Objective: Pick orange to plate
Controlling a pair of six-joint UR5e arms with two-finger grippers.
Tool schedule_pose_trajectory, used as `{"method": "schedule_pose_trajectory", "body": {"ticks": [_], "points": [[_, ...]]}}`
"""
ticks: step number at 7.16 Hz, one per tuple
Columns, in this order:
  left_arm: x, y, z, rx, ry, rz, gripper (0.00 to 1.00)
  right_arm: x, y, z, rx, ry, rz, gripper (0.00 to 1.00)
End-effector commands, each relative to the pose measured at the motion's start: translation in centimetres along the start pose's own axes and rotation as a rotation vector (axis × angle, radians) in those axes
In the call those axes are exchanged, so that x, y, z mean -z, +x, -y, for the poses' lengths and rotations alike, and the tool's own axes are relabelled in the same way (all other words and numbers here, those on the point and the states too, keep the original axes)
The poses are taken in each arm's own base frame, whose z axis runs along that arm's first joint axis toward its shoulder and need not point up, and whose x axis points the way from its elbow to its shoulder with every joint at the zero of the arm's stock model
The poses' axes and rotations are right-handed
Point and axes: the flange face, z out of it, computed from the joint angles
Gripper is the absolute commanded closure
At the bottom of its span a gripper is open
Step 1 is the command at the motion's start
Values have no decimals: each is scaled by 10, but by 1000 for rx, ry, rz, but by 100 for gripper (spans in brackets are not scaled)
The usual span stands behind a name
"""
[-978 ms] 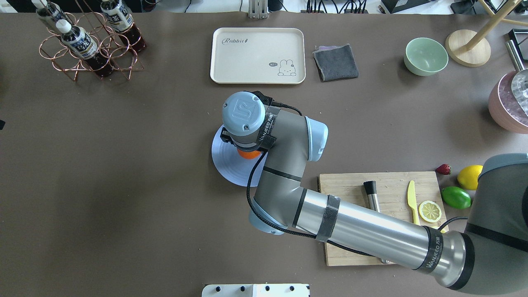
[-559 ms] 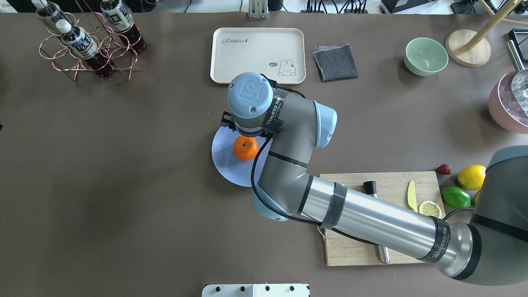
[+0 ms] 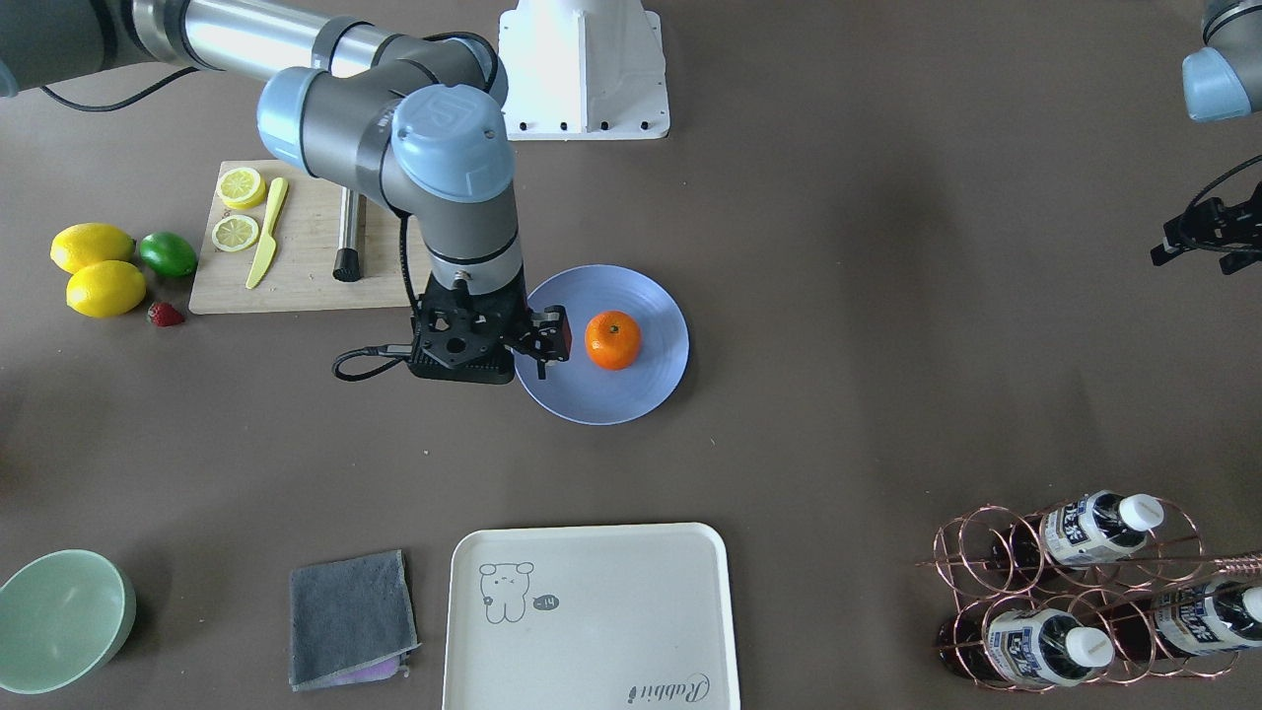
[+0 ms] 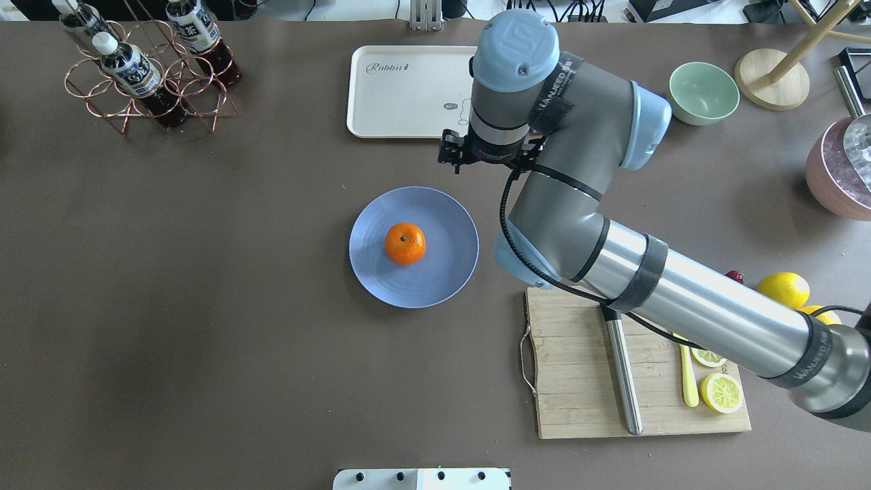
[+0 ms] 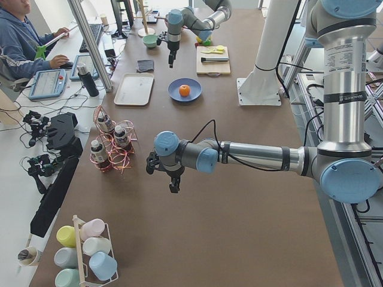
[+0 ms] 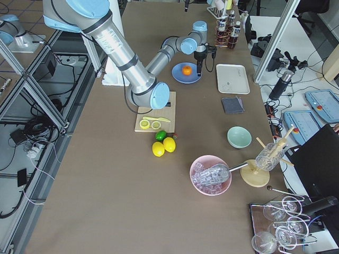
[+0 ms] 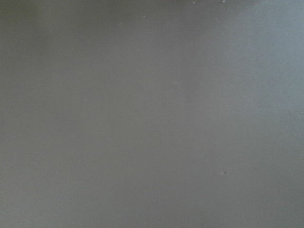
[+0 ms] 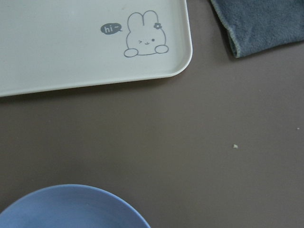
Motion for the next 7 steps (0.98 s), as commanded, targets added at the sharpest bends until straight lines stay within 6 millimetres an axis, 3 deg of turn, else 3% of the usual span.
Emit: {"method": "schedule_pose_trajectory", "body": {"ticks": [1, 2, 3, 4, 6, 7], "points": [[69, -63, -11, -49, -65, 96, 2, 19, 127, 21, 133, -10, -21, 0], [100, -78, -11, -38, -72, 148, 2, 21, 172, 31, 179, -15, -37, 0], [99, -85, -18, -31, -76, 142, 2, 20, 236, 40, 251, -29, -60, 0], [97, -87, -19, -30, -76, 140, 2, 26, 327, 47, 321, -65, -74, 0], [97, -86, -18, -32, -73, 138, 2, 53, 499, 42, 173, -101, -59, 0], [98, -85, -18, -33, -72, 139, 2, 59, 558, 25, 88, -106, -72, 0]]}}
